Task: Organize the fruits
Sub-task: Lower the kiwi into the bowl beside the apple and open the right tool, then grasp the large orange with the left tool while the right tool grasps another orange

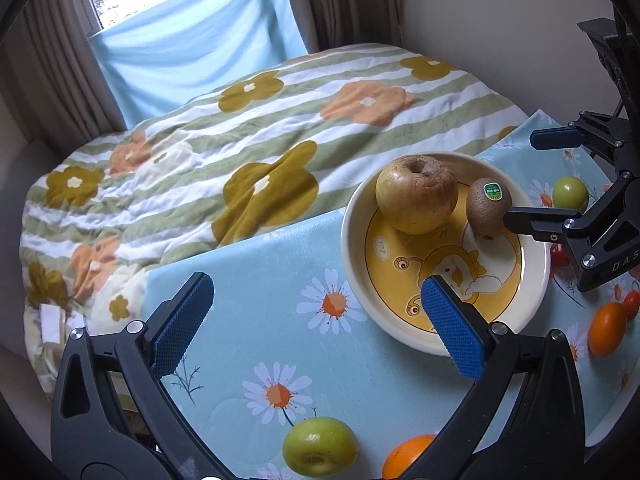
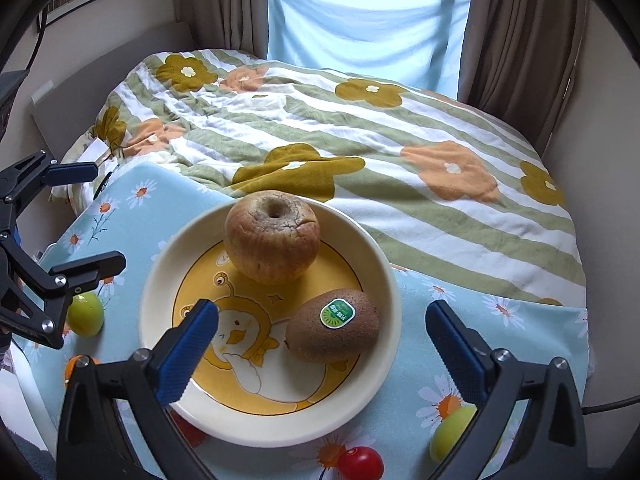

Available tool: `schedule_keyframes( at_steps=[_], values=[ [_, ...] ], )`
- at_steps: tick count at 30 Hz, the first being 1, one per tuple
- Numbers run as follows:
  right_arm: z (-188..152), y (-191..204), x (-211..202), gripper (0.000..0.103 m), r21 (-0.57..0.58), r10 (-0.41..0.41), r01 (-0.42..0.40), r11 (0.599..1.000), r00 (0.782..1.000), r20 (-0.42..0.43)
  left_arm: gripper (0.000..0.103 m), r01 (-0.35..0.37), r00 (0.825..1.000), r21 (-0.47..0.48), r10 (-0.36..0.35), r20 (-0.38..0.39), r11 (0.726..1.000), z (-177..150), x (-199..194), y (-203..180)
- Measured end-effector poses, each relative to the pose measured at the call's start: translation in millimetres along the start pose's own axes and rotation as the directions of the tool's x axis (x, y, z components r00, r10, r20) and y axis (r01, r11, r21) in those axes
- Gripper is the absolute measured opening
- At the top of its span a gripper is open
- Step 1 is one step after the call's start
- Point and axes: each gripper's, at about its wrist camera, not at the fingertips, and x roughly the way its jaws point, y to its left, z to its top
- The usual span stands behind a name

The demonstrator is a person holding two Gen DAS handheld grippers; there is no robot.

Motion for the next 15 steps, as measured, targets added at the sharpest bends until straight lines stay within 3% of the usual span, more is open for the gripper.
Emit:
schedule_keyframes(
  at_steps=[15],
  values=[
    [-16.7, 2.2, -109.7, 0.103, -0.046, 0.011, -0.007, 0.999, 0.994, 0.108, 0.103, -0.062, 0.994, -0.081, 0.069, 0.083, 0.995, -4.7, -93.6, -27.2]
  ],
)
